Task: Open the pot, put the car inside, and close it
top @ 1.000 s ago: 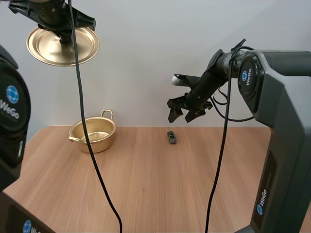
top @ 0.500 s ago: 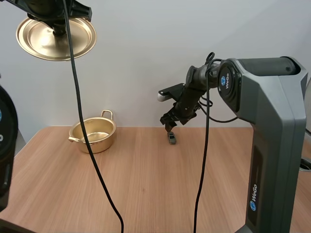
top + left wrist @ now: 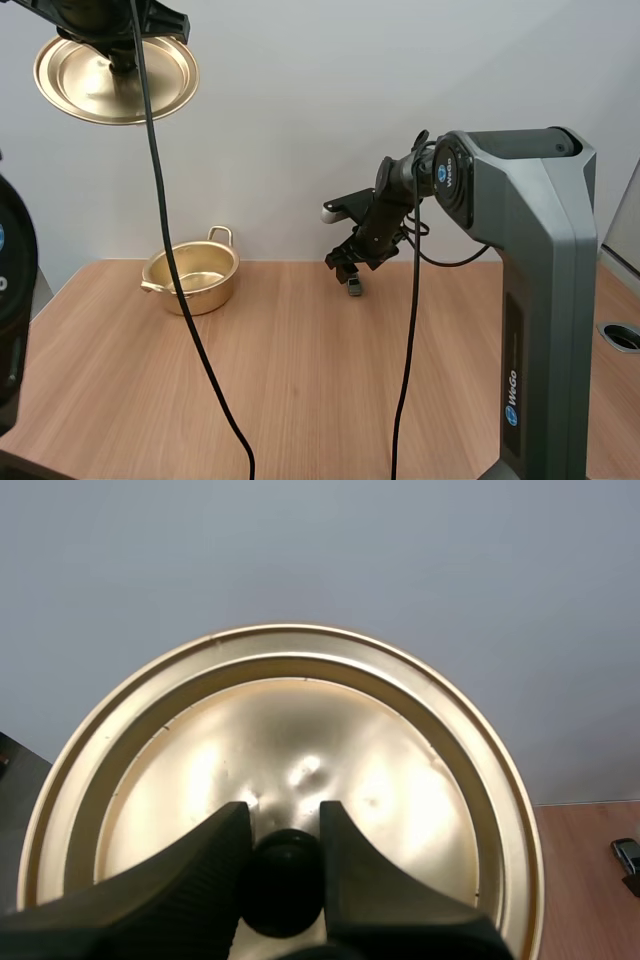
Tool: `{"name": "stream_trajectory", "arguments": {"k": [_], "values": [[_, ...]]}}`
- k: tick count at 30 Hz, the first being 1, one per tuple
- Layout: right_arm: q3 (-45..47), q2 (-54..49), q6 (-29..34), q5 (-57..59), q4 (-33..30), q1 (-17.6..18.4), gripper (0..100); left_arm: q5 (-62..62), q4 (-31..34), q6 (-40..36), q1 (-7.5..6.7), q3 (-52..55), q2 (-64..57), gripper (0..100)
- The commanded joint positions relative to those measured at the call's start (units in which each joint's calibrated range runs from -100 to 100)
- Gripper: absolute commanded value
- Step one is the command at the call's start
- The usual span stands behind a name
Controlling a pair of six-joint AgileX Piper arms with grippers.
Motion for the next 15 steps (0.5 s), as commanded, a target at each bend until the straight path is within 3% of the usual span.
{"name": "stream_trajectory", "arguments": {"k": [1,15], "values": [[-0.06,0.57,0.03,-0.12,0.51,0.03,100,0.0,-0.03,0.03,0.02,0.02,-0.03,0],[-0.06,5.95,-1.06,-5.97,2.35,0.03,100,0.0,-0.03,0.03,0.02,0.02,-0.03,0]]}}
